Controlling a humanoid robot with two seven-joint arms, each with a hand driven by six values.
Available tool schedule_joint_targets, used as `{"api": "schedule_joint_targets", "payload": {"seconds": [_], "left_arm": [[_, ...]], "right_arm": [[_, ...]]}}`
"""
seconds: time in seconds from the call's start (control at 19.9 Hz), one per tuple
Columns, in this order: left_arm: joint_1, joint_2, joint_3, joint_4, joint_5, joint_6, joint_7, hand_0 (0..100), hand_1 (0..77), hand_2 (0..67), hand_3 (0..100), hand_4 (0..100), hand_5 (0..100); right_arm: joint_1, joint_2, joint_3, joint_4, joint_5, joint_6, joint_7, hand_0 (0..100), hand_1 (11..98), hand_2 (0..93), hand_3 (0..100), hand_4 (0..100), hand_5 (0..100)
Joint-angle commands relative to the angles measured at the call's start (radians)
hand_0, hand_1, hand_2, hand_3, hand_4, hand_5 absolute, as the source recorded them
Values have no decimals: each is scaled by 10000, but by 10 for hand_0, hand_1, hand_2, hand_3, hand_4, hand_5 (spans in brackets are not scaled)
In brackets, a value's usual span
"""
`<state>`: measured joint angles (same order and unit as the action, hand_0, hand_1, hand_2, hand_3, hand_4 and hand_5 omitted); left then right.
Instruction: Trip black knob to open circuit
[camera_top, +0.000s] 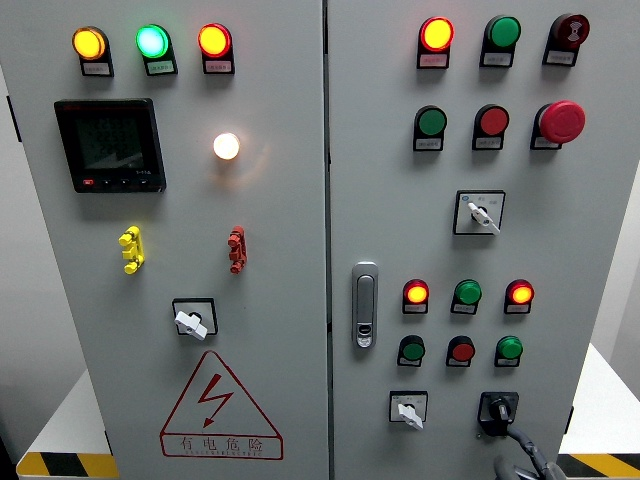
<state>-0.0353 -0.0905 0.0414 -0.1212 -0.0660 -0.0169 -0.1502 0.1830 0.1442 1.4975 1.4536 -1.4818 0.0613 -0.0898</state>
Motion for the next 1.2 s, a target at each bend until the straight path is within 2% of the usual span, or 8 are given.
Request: {"api": "schedule_joint_targets", "payload": {"seconds": [0.0,0.35,1.15], "left_arm": [[0,0,0,0,0,0,-1,0,34,128,214,66,16],[0,0,0,0,0,0,-1,0,34,128,214,66,16],[0,0,0,0,0,0,-1,0,32,128,214,66,16]], "right_arm": [[41,0,-33,-55,0,0,-7,772,466,55,835,862,1000],[41,-15,-79,-40,15,0,-99,778,463,56,842,865,1000],[102,0,-218,68,15,0,-129,789,458,56,852,875,1000]]}}
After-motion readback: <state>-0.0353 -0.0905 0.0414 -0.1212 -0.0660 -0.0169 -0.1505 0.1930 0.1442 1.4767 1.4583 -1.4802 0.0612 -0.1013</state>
